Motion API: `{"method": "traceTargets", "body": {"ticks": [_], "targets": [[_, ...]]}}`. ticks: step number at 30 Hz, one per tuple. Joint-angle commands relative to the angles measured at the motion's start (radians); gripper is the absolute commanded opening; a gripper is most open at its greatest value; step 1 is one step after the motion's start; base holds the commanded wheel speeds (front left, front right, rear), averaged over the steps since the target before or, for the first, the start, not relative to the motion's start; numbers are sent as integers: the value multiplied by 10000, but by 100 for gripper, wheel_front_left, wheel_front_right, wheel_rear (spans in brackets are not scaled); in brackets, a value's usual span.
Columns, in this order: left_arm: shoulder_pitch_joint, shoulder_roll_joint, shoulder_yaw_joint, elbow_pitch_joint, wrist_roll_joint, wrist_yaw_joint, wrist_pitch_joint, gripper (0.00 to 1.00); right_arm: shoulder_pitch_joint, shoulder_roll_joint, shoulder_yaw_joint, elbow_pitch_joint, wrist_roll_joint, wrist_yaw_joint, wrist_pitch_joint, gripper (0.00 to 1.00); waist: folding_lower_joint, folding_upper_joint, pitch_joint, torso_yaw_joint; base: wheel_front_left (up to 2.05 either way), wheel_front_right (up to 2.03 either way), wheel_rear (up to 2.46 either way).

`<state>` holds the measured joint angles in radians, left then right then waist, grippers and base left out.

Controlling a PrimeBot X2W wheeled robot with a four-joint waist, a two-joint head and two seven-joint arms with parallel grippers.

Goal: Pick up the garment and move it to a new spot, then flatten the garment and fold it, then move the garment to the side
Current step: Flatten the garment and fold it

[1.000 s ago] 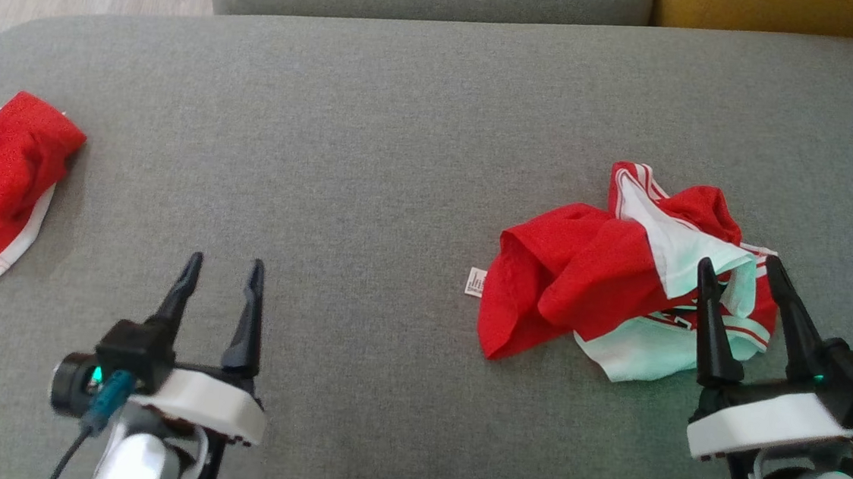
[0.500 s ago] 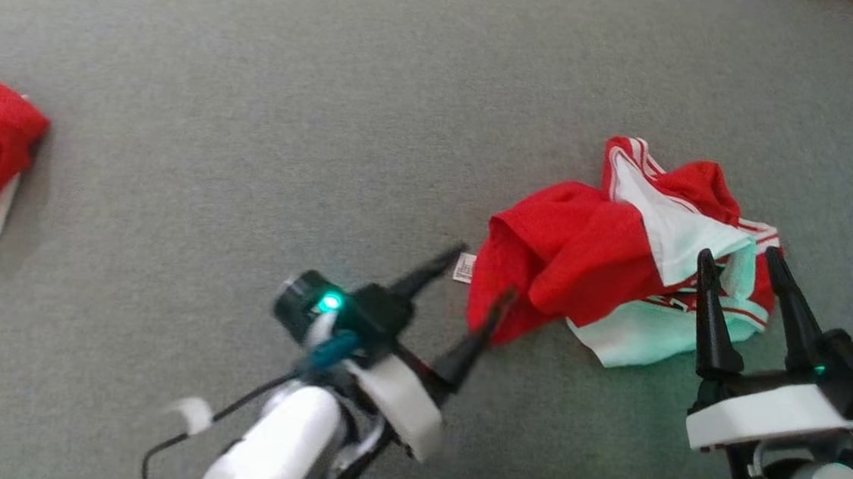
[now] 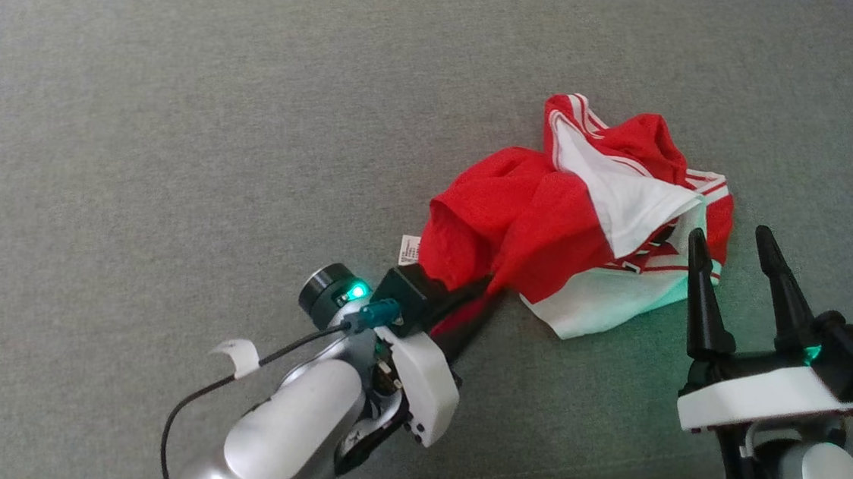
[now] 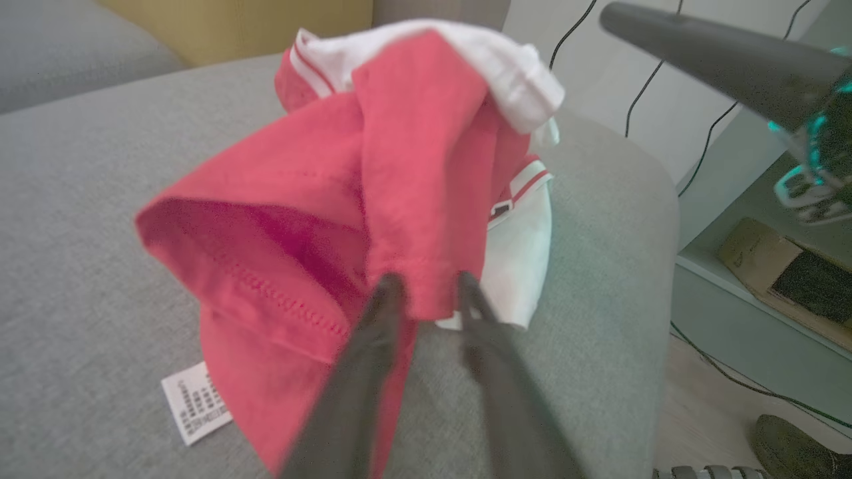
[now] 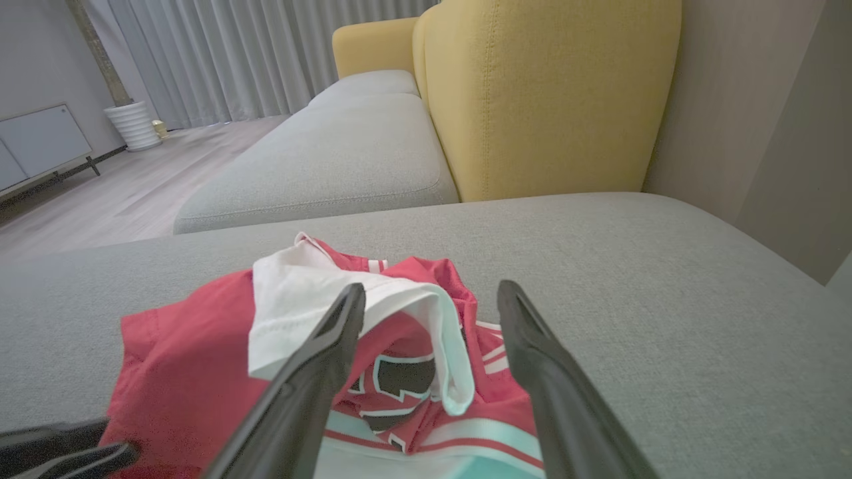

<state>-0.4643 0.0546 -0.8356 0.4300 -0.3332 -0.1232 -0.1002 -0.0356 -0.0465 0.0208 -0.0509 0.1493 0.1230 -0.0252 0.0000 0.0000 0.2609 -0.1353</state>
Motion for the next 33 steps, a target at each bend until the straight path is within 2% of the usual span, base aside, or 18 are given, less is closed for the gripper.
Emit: {"method": "traceTargets", "body": {"ticks": [1, 7, 14, 20, 25, 30, 33], "targets": [[-406, -41, 213, -148, -130, 17, -12, 0, -319, -38, 217, -285, 43, 77, -116, 100, 0, 0, 66, -108, 0, 0, 0], [-614, 143, 668, -128, -188, 463, -721, 0, -269, -38, 44, -168, 169, 77, -217, 100, 0, 0, 41, 13, 0, 0, 0], [28, 1172, 1414, -2140, -204, 1246, -1031, 0, -208, -37, -52, -110, 295, 77, -151, 100, 0, 0, -117, 461, 0, 0, 0], [1083, 2515, 2214, -4407, -162, 2221, -463, 0, -118, -37, -87, -114, 343, 77, -53, 100, 0, 0, -248, 788, 0, 0, 0], [2237, 3571, 2960, -5718, -195, 3146, 238, 0, -51, -37, -127, -119, 370, 77, 34, 100, 0, 0, -300, 948, 0, 0, 0], [3321, 4121, 3503, -6030, -480, 3769, 630, 0, -11, -37, -159, -107, 385, 77, 90, 100, 0, 0, -303, 1029, 0, 0, 0], [3988, 4229, 3751, -5652, -864, 3979, 707, 0, -6, -37, -140, -77, 413, 77, 139, 100, 0, 0, -297, 1067, 0, 0, 0]]}}
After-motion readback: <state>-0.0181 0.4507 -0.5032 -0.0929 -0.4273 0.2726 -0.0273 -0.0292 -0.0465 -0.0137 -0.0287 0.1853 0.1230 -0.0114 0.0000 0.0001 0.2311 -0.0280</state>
